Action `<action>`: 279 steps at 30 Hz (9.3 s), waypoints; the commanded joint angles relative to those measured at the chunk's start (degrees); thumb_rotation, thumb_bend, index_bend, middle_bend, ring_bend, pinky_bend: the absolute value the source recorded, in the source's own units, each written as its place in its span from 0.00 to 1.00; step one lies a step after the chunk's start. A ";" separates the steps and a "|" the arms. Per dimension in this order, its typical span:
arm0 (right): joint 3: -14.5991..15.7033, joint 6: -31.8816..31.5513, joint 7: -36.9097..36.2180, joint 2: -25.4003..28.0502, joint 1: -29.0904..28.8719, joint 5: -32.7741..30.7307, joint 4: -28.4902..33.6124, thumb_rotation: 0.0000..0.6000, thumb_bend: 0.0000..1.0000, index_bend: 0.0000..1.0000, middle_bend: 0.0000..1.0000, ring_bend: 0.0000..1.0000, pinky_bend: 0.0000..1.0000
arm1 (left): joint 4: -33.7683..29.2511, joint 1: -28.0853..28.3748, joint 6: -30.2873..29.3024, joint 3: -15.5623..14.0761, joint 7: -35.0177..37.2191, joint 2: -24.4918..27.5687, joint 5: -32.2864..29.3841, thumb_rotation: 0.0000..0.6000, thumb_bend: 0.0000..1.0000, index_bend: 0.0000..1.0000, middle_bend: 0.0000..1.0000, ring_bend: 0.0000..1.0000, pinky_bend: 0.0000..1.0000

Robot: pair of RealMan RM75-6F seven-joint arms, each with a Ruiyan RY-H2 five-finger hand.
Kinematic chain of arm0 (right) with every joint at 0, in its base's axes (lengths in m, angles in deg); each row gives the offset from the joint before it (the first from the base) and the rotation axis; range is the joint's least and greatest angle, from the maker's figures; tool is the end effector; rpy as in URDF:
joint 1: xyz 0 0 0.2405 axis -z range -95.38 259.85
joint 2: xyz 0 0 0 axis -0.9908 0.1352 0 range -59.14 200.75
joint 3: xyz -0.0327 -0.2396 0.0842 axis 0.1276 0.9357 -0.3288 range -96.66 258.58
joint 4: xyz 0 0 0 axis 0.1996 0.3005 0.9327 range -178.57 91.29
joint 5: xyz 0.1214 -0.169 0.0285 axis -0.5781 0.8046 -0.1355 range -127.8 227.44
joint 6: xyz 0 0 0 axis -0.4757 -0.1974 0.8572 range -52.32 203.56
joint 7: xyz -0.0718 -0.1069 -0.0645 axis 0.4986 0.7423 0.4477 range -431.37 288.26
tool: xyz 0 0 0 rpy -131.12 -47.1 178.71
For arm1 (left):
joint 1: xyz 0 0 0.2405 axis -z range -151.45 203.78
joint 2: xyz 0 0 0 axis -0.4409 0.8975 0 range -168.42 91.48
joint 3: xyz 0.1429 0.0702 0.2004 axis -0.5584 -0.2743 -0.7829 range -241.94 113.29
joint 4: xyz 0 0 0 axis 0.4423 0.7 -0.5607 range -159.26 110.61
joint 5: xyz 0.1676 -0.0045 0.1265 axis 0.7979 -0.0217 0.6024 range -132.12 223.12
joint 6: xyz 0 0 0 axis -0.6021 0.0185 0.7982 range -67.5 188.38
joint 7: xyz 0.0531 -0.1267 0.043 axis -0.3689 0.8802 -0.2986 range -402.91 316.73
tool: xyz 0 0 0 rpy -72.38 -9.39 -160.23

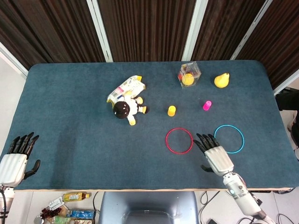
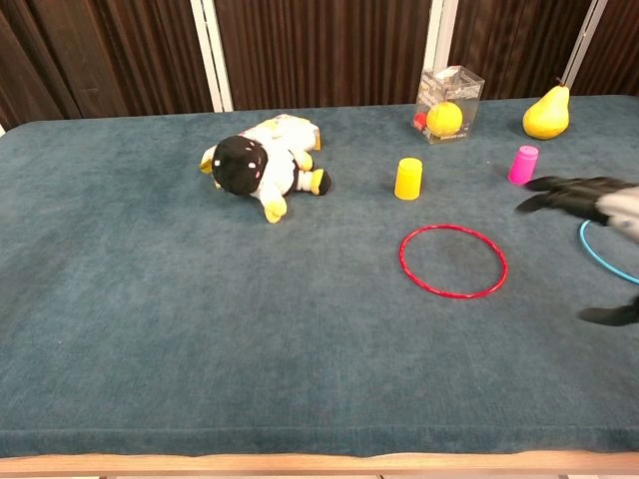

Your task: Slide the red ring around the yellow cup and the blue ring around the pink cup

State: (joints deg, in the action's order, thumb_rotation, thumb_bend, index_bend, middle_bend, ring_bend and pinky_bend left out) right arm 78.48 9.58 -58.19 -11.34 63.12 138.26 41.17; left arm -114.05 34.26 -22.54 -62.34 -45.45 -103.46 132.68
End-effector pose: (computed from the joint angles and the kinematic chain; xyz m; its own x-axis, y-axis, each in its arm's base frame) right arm -0.2527 -0.2389 0.0206 0.5136 -0.2067 0.8328 -0.8344 -0.3467 0.4285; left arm -0.3089 0.1960 0.1505 0.4650 0.0243 0.8850 0.8833 -0.0795 -0.4620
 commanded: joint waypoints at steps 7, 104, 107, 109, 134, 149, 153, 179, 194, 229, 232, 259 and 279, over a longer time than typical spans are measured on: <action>-2.15 4.29 -1.46 -7.69 -4.81 -2.18 -8.23 1.00 0.33 0.52 0.00 0.00 0.00 | 0.22 -0.07 0.08 0.10 1.74 0.84 -0.41 1.00 0.42 0.00 0.00 0.00 0.02; -14.85 2.90 0.72 -16.70 -20.03 -9.87 -24.08 1.00 0.54 0.90 0.12 0.00 0.00 | 0.24 0.10 1.05 0.73 2.32 1.21 -2.14 1.00 0.42 0.00 0.00 0.00 0.02; -15.44 4.73 0.49 -18.76 -21.68 -11.47 -28.90 1.00 0.54 0.90 0.12 0.00 0.00 | 0.25 0.18 1.21 0.84 2.17 1.12 -2.41 1.00 0.42 0.00 0.00 0.00 0.02; -15.61 5.77 -0.72 -20.09 -22.41 -12.37 -31.43 1.00 0.54 0.89 0.12 0.00 0.00 | 0.28 0.22 1.26 0.86 2.12 1.09 -2.45 1.00 0.42 0.00 0.00 0.00 0.02; -1.96 -6.22 -3.80 -4.15 -8.39 -5.69 -6.62 1.00 0.26 0.19 0.02 0.00 0.00 | -0.07 -0.19 -0.11 0.36 3.66 1.61 -0.85 1.00 0.42 0.00 0.00 0.00 0.02; 10.16 -20.68 -4.73 9.42 8.46 0.93 0.65 1.00 0.31 0.47 0.01 0.00 0.00 | -0.37 -0.06 0.04 -0.32 1.78 1.01 0.24 1.00 0.42 0.00 0.00 0.00 0.02; 7.86 -19.07 -9.79 7.63 9.21 -2.31 -5.86 1.00 0.36 0.54 0.01 0.00 0.00 | -0.33 -0.03 0.15 -0.50 1.59 0.89 0.43 1.00 0.42 0.00 0.00 0.00 0.02; 2.39 -1.76 -22.49 -6.59 3.56 -5.26 -39.83 1.00 0.46 0.60 0.00 0.00 0.00 | 0.03 0.75 1.86 -0.02 0.32 0.45 -1.28 1.00 0.42 0.00 0.00 0.00 0.02; 2.78 -0.23 -24.99 -9.61 2.23 -3.20 -43.72 1.00 0.48 0.63 0.00 0.00 0.00 | 0.04 0.93 2.12 0.24 0.28 0.39 -1.89 1.00 0.44 0.00 0.00 0.00 0.02; 2.87 0.13 -25.57 -11.18 2.27 -2.20 -44.52 1.00 0.48 0.72 0.01 0.00 0.00 | -0.14 0.84 1.83 0.12 0.75 0.63 -1.68 1.00 0.44 0.00 0.00 0.00 0.02; 2.85 0.10 -25.81 -11.25 2.24 -2.13 -44.56 1.00 0.48 0.73 0.02 0.00 0.00 | -0.12 0.78 1.70 0.12 0.82 0.65 -1.63 1.00 0.44 0.00 0.00 0.00 0.02; -0.67 1.07 -28.99 -9.05 -2.10 -2.86 -40.05 1.00 0.48 0.76 0.03 0.00 0.00 | 0.16 0.93 2.01 0.20 0.88 0.54 -1.86 1.00 0.44 0.00 0.00 0.00 0.02; -9.31 18.54 -22.47 -9.75 -17.83 -10.89 -40.09 1.00 0.48 0.77 0.04 0.00 0.00 | 0.50 1.76 3.94 0.96 -1.06 -0.31 -4.29 1.00 0.44 0.00 0.00 0.00 0.02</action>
State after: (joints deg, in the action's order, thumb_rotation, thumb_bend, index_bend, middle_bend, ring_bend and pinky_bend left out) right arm 69.22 28.05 -80.72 -21.03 45.35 127.43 1.14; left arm -113.55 36.02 -18.61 -61.38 -46.50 -103.76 128.41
